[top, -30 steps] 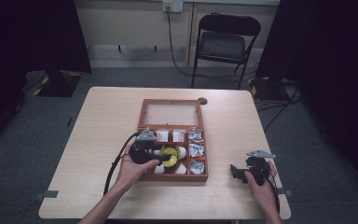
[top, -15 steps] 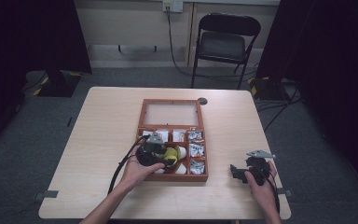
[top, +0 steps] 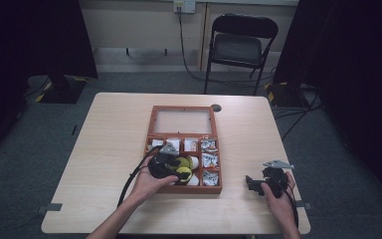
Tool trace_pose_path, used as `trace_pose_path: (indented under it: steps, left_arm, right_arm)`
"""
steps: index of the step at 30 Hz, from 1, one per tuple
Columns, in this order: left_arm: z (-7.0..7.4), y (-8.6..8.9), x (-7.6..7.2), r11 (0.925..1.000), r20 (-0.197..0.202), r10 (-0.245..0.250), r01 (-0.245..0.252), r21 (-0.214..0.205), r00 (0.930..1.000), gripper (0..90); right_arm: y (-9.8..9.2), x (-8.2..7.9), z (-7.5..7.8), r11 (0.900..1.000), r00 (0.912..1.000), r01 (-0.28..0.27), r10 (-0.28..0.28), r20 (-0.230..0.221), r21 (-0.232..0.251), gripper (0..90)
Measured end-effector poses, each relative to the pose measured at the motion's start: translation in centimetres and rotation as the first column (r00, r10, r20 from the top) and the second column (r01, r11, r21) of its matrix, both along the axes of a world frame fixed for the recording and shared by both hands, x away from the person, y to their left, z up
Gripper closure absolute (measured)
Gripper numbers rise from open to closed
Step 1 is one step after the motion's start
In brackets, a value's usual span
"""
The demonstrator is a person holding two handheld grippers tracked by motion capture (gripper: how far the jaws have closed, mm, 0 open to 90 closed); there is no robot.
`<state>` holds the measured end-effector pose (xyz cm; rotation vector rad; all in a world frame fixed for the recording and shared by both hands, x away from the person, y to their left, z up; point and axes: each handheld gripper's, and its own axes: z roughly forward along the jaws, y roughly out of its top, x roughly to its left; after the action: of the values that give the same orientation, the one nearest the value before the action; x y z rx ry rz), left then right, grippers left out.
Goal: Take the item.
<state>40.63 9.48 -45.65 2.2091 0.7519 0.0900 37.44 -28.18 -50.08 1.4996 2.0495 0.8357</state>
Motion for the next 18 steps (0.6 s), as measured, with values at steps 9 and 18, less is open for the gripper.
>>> trace_pose_path:
  steps: [9, 18]
  left_arm:
    - [-0.3, -0.95, -0.1, 0.9962, -0.001, -0.022, 0.022, 0.084, 0.9998, 30.3]
    - [-0.52, -1.1, 0.32, 0.9931, -0.031, -0.043, 0.046, 0.108, 0.9986, 31.0]
  right_arm:
    - [0.0, 0.0, 0.0, 1.0, 1.0, 0.0, 0.0, 0.0, 0.0, 0.0]
    - [0.0, 0.0, 0.0, 1.0, 1.0, 0.0, 0.0, 0.0, 0.0, 0.0]
